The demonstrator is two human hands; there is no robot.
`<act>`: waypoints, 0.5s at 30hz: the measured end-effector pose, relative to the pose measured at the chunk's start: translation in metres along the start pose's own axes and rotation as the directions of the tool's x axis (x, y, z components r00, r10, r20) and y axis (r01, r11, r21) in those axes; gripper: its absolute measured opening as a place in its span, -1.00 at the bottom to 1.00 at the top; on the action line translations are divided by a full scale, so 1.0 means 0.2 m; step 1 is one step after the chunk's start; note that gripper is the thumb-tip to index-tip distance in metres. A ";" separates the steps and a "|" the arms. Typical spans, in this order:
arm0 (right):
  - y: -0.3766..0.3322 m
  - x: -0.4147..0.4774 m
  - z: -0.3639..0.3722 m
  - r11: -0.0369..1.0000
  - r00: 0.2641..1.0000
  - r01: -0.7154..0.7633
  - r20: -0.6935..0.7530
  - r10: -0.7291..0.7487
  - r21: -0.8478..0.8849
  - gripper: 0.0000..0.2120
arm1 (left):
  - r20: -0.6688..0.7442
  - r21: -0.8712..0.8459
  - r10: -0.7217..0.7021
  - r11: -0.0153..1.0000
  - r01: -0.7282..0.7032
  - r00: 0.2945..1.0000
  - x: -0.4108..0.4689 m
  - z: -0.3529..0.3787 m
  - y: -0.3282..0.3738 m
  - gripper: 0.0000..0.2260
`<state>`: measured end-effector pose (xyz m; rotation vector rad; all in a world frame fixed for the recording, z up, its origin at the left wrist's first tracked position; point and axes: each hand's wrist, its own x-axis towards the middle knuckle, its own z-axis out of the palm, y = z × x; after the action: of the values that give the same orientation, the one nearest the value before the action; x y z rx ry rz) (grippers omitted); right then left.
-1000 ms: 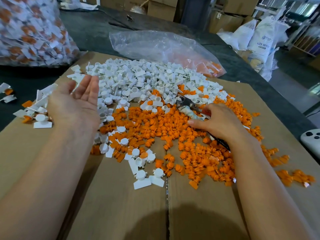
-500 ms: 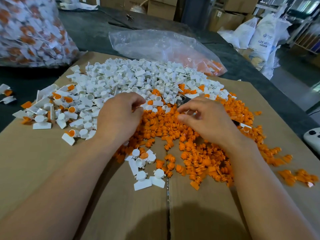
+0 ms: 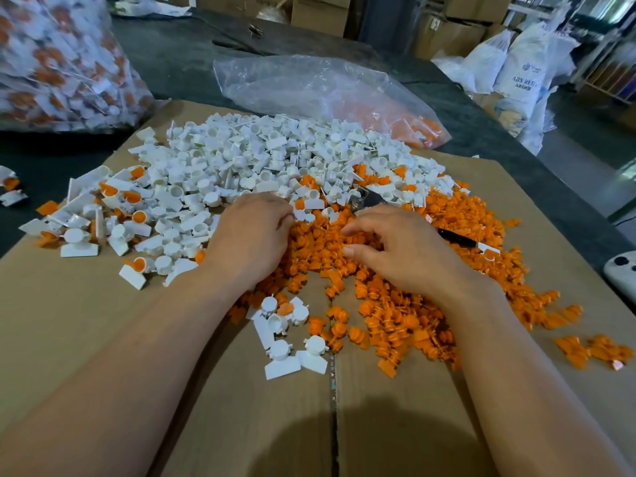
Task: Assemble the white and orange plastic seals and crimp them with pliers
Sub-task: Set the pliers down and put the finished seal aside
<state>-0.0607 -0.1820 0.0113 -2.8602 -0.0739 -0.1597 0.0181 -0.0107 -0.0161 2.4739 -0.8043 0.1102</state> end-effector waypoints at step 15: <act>-0.01 0.01 0.04 0.996 0.994 0.058 0.096 -0.051 -0.070 -0.55 | 0.010 0.036 0.041 0.998 -0.041 0.999 0.00 0.03 0.00 -0.70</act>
<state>-0.0569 -0.1783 0.0035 -2.9393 -0.1686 -0.0393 0.0168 -0.0137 -0.0214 2.4944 -0.8649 0.1292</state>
